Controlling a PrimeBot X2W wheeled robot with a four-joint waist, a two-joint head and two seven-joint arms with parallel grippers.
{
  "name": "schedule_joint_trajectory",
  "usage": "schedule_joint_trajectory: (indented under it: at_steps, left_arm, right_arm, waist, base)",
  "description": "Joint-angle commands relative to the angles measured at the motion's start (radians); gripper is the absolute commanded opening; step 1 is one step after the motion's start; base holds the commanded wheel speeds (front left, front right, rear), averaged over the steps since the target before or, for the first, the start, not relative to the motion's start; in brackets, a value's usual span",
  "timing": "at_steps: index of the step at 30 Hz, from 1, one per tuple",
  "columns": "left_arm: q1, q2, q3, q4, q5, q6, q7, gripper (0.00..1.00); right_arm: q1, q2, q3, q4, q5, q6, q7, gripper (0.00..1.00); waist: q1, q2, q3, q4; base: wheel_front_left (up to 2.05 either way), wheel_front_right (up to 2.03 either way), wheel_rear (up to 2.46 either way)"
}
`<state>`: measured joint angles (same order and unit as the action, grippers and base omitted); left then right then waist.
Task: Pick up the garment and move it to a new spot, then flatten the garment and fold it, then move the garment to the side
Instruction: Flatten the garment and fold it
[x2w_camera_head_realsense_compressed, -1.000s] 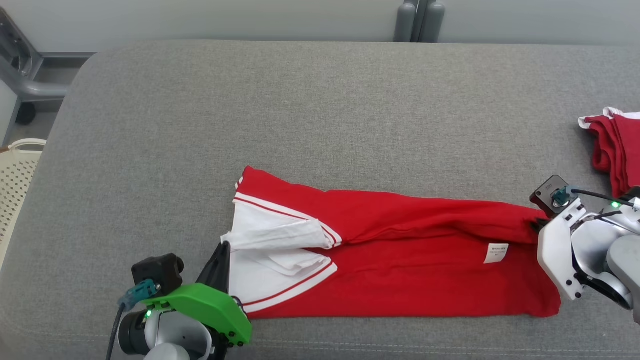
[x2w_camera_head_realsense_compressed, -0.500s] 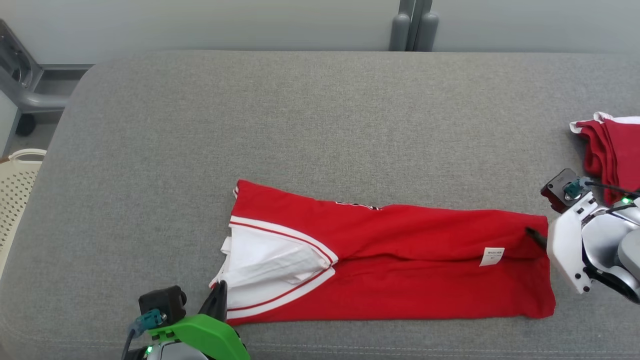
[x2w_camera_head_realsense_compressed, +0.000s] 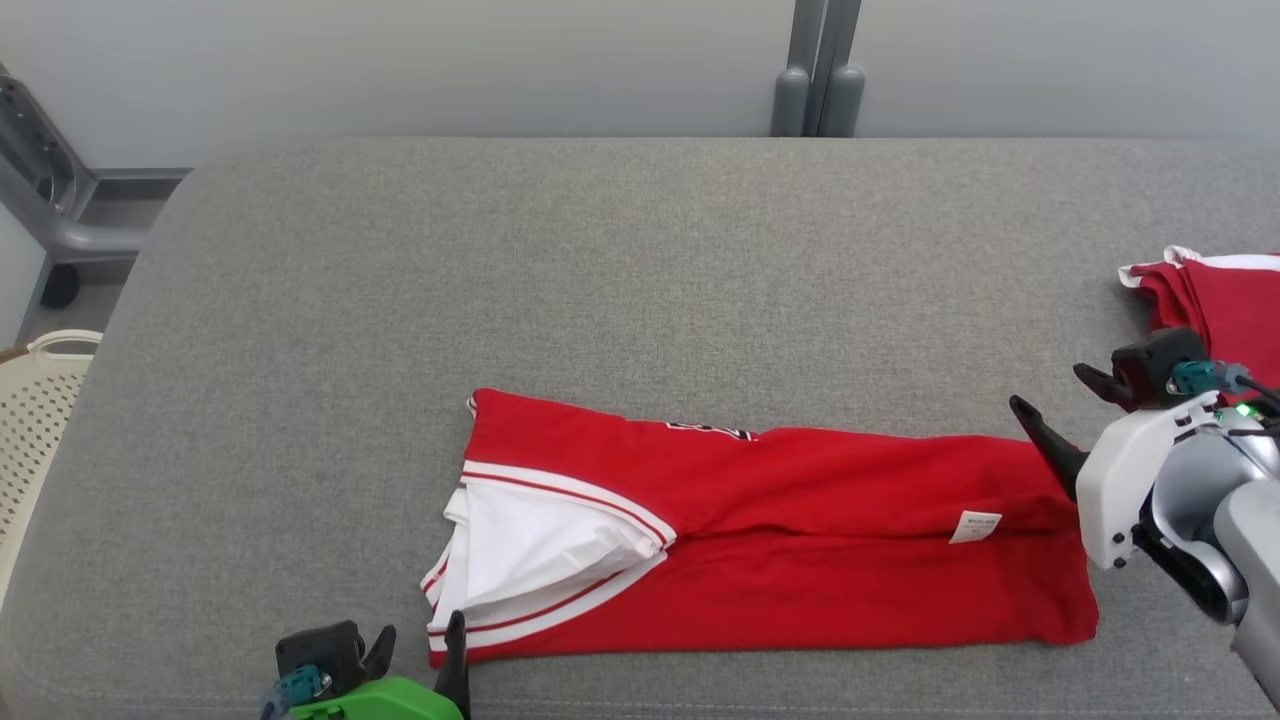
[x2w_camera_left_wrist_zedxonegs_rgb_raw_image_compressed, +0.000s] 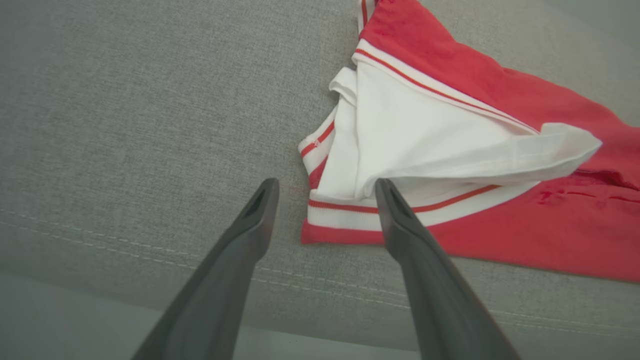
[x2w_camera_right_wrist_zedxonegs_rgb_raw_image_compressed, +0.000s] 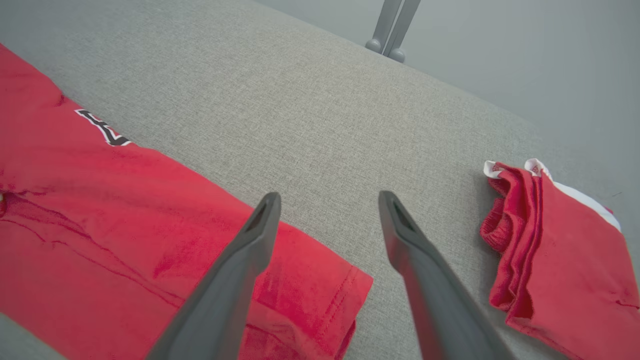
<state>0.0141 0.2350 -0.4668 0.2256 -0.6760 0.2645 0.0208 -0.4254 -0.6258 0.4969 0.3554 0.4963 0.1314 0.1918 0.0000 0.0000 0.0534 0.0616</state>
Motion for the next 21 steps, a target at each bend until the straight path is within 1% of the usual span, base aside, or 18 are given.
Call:
schedule_joint_trajectory:
  at_steps: [1,4,7,10,11,13,15,16,21]
  left_arm:
    - [0.013,0.015,0.003,-0.001,0.013,0.005,-0.011,1.0]
    - [0.031,0.034,0.003,0.002,0.029,0.017,-0.026,1.0]
    - [0.047,0.056,0.013,-0.014,0.035,0.017,-0.048,1.0]
    - [0.057,0.08,0.025,-0.04,0.045,0.004,-0.09,1.0]
    - [0.054,0.089,0.034,-0.046,0.052,0.007,-0.112,1.0]
    - [0.04,0.101,0.035,-0.055,0.068,-0.008,-0.148,1.0]
    - [0.028,0.106,0.039,-0.066,0.079,-0.024,-0.188,1.0]
    - [0.028,0.106,0.039,-0.066,0.079,-0.024,-0.188,1.0]
    - [0.007,0.104,0.067,-0.077,0.092,-0.035,-0.253,1.0]
  right_arm:
    - [0.033,0.025,-0.035,0.001,-0.01,-0.002,-0.021,1.0]
    - [0.104,0.099,-0.124,-0.007,-0.031,-0.002,-0.059,1.0]
    - [0.168,0.17,-0.218,-0.023,-0.059,-0.002,-0.096,1.0]
    - [0.229,0.252,-0.309,-0.049,-0.089,-0.001,-0.128,1.0]
    - [0.248,0.277,-0.336,-0.059,-0.103,-0.001,-0.137,1.0]
    - [0.283,0.335,-0.386,-0.078,-0.116,-0.001,-0.152,1.0]
    - [0.316,0.39,-0.43,-0.1,-0.124,-0.001,-0.165,1.0]
    - [0.316,0.39,-0.43,-0.1,-0.124,-0.001,-0.165,1.0]
    - [0.379,0.498,-0.506,-0.145,-0.15,-0.001,-0.188,1.0]
  waist:
    - [0.0,0.0,-0.02,0.001]
    - [0.0,0.0,-0.048,0.002]
    - [0.0,0.0,-0.075,0.002]
    - [0.0,0.0,-0.093,0.004]
    - [0.0,0.0,-0.099,0.006]
    - [0.0,0.0,-0.11,0.009]
    - [0.0,0.0,-0.122,0.01]
    - [0.0,0.0,-0.122,0.01]
    - [0.0,0.0,-0.142,0.002]
  base:
    - [0.0,0.0,0.0]
    - [0.0,0.0,0.0]
    - [0.0,0.0,0.0]
    - [0.0,0.0,0.0]
    - [0.0,0.0,0.0]
    - [0.0,0.0,0.0]
    - [0.0,0.0,0.0]
    - [0.0,0.0,0.0]
    - [0.0,0.0,0.0]
